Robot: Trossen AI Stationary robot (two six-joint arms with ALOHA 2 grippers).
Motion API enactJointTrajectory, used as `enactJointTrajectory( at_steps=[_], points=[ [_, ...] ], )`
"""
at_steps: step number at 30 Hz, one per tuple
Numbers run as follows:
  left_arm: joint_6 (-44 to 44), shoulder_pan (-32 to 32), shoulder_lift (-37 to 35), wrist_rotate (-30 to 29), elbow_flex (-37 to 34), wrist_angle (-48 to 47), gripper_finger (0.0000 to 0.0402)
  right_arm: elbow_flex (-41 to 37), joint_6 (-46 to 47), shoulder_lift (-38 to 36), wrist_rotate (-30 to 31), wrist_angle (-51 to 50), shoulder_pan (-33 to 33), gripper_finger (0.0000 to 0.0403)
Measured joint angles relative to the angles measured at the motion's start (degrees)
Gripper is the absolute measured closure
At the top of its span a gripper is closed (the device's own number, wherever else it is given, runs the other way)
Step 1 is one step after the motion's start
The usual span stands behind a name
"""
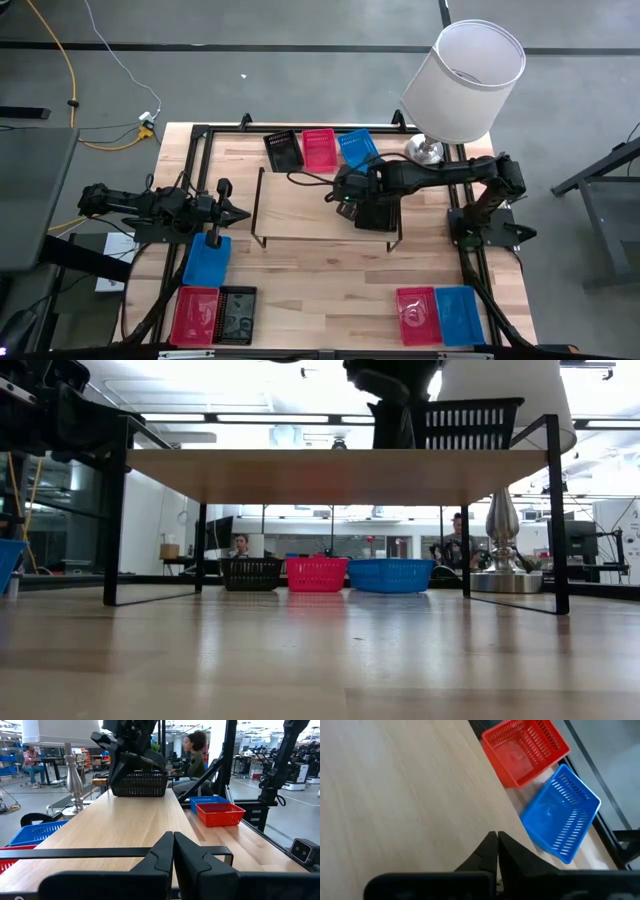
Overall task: Stack baskets on shelf by color
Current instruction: Put the middle right black bin on the shelf, then stack the top black bin on the black bin on the shelf
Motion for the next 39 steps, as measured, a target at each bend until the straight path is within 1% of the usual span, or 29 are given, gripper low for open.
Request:
enactJointTrajectory(
  at_steps=[7,12,16,22,28,35,39],
  points=[
    [0.00,0.01,0.01,0.00,0.00,0.02,0.0398,0.00,-1.43,0.00,-0.22,-1.26,0.04,0.0403],
    [0.01,-0.01,-0.01,0.00,0.00,0.00,0.0398,0.02,-1.60,-0.02,-3.37,-3.24,0.04,0.0403],
    [0.01,0.00,-0.01,0.00,0.00,0.00,0.0398,0.02,-3.42,0.00,-5.31,-3.33,0.57,0.0403],
    [0.01,-0.01,-0.01,0.00,0.00,0.02,0.0398,0.02,-4.15,-0.10,-3.78,-3.06,1.99,0.0403],
    [0.01,0.01,-0.01,0.00,0.00,0.00,0.0398,0.02,-4.13,-1.12,-3.70,1.30,2.12,0.0403],
    [0.01,0.00,0.01,-0.02,0.00,-0.01,0.0398,0.02,-3.95,-4.73,-3.39,3.64,2.64,0.0403],
    [0.01,0.01,0.01,-0.01,0.00,0.00,0.0398,0.02,-4.34,-7.44,-1.55,5.19,5.08,0.0403]
  ],
)
